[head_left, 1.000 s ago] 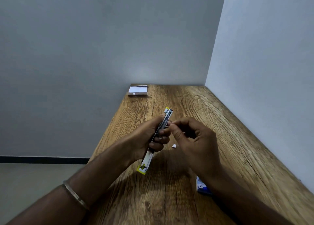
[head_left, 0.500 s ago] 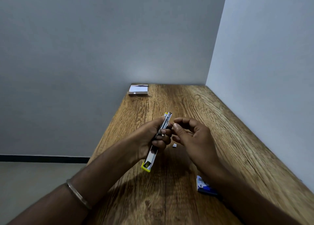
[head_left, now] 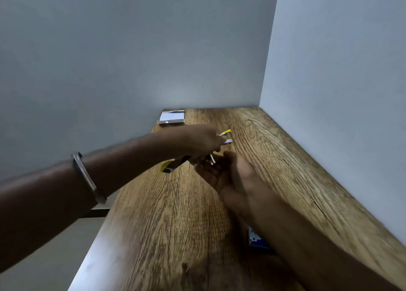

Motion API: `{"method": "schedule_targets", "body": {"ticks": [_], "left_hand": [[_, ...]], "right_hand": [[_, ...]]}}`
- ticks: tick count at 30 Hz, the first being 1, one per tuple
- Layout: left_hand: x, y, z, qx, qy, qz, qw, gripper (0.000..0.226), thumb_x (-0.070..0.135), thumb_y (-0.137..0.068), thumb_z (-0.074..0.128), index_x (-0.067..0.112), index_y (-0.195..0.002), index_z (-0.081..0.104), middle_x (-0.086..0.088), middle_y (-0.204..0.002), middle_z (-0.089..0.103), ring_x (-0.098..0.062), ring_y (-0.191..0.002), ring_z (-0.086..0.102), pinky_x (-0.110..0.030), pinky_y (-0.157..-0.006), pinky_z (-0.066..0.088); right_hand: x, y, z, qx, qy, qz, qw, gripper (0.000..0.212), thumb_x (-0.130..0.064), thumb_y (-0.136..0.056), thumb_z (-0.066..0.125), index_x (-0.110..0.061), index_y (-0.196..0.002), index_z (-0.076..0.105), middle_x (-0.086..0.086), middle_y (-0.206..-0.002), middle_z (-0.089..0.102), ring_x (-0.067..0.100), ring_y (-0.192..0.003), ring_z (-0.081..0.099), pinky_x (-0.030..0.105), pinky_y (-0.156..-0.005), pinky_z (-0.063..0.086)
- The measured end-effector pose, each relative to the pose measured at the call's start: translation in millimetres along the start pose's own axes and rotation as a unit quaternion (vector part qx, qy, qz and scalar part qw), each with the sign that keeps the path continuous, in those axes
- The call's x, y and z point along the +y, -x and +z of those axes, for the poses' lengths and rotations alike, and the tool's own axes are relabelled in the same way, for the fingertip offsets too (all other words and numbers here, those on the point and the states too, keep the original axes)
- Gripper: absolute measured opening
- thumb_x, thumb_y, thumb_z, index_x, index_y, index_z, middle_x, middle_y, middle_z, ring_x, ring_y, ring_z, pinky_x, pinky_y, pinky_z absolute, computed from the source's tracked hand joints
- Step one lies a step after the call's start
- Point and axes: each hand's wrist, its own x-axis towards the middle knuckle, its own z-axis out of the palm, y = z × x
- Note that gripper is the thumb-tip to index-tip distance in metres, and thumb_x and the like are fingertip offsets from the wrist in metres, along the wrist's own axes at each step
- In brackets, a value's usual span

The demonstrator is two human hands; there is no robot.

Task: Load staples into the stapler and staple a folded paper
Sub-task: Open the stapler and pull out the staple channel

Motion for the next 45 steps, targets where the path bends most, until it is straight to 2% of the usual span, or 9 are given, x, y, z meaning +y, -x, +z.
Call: {"method": "schedule_targets", "body": {"ticks": [4, 9, 13, 16, 21, 25, 32, 40, 45], "left_hand": [[22, 2, 5, 0.043, -0.253, 0.071, 0.964, 0.041, 0.033, -0.105, 0.036, 0.015, -0.069, 0.043, -0.003, -0.069, 0.047, -0.011, -0.057, 0.042, -0.024, -0.046, 0.028], [19, -6, 1, 0.032, -0.219, 0.074, 0.972, 0.039, 0.041, -0.102, 0.043, 0.013, -0.08, 0.058, 0.0, -0.069, 0.055, -0.012, -0.06, 0.053, -0.025, -0.048, 0.037], [5, -10, -2, -0.008, -0.088, 0.029, 0.996, 0.049, 0.045, -0.1, 0.043, 0.004, -0.092, 0.068, -0.004, -0.056, 0.055, -0.007, -0.027, 0.045, -0.012, -0.032, 0.033], [-13, -15, -4, -0.07, 0.127, -0.026, 0.989, 0.046, 0.045, -0.1, 0.046, 0.004, -0.097, 0.067, -0.002, -0.059, 0.046, -0.007, -0.033, 0.036, -0.014, -0.033, 0.031], [-55, -12, 4, -0.195, 0.498, -0.097, 0.84, 0.036, 0.042, -0.099, 0.047, 0.007, -0.101, 0.056, 0.002, -0.057, 0.045, -0.002, -0.036, 0.034, -0.013, -0.026, 0.028], [-82, -6, 29, -0.244, 0.553, -0.109, 0.79, 0.034, 0.038, -0.085, 0.064, 0.011, -0.097, 0.048, 0.0, -0.059, 0.045, -0.003, -0.038, 0.035, -0.014, -0.026, 0.032], [-98, -8, 43, -0.235, 0.531, -0.129, 0.804, 0.022, 0.031, -0.096, 0.056, 0.013, -0.101, 0.046, -0.001, -0.062, 0.052, -0.005, -0.043, 0.042, -0.015, -0.03, 0.034], [-94, -1, 40, -0.231, 0.46, -0.121, 0.849, 0.032, 0.032, -0.099, 0.049, 0.005, -0.108, 0.063, -0.002, -0.07, 0.058, -0.008, -0.053, 0.053, -0.019, -0.038, 0.044], [-90, 2, 35, -0.244, 0.391, -0.094, 0.882, 0.041, 0.033, -0.101, 0.047, 0.002, -0.115, 0.069, -0.006, -0.084, 0.059, -0.01, -0.066, 0.06, -0.026, -0.055, 0.055]], "right_hand": [[0, -3, 1, -0.021, -0.02, -0.058, 0.998, 0.036, -0.011, -0.106, 0.032, 0.004, -0.102, 0.065, 0.022, -0.102, 0.068, 0.031, -0.089, 0.069, 0.035, -0.068, 0.064], [1, -3, -7, -0.014, -0.014, -0.051, 0.999, 0.035, -0.011, -0.105, 0.034, 0.007, -0.106, 0.064, 0.026, -0.106, 0.067, 0.043, -0.11, 0.066, 0.035, -0.065, 0.064], [-3, -2, -11, -0.017, 0.017, -0.024, 0.999, 0.038, -0.014, -0.105, 0.033, 0.006, -0.101, 0.066, 0.023, -0.096, 0.072, 0.034, -0.084, 0.074, 0.036, -0.07, 0.064], [-8, -1, -15, 0.001, 0.061, 0.005, 0.998, 0.037, -0.01, -0.102, 0.033, 0.005, -0.096, 0.066, 0.022, -0.093, 0.073, 0.031, -0.087, 0.073, 0.038, -0.078, 0.061], [-35, 0, -35, 0.054, 0.198, -0.027, 0.978, 0.037, 0.013, -0.086, 0.031, 0.001, -0.096, 0.064, 0.01, -0.075, 0.06, 0.015, -0.064, 0.058, 0.022, -0.053, 0.047], [-69, 2, -62, 0.072, 0.488, -0.092, 0.865, 0.043, 0.017, -0.086, 0.029, -0.002, -0.09, 0.067, 0.006, -0.072, 0.056, 0.01, -0.059, 0.05, 0.021, -0.049, 0.041], [-87, -2, -91, 0.064, 0.778, -0.082, 0.619, 0.037, 0.009, -0.091, 0.045, -0.017, -0.081, 0.069, -0.006, -0.082, 0.07, 0.002, -0.072, 0.062, 0.016, -0.058, 0.041], [-83, -3, -96, 0.06, 0.819, -0.193, 0.537, 0.038, 0.011, -0.085, 0.059, -0.024, -0.076, 0.069, -0.013, -0.079, 0.067, -0.004, -0.076, 0.063, 0.011, -0.065, 0.044], [-84, -5, -102, 0.063, 0.821, -0.207, 0.528, 0.038, 0.01, -0.082, 0.064, -0.026, -0.075, 0.071, -0.014, -0.078, 0.068, -0.006, -0.075, 0.062, 0.007, -0.063, 0.041]]}}
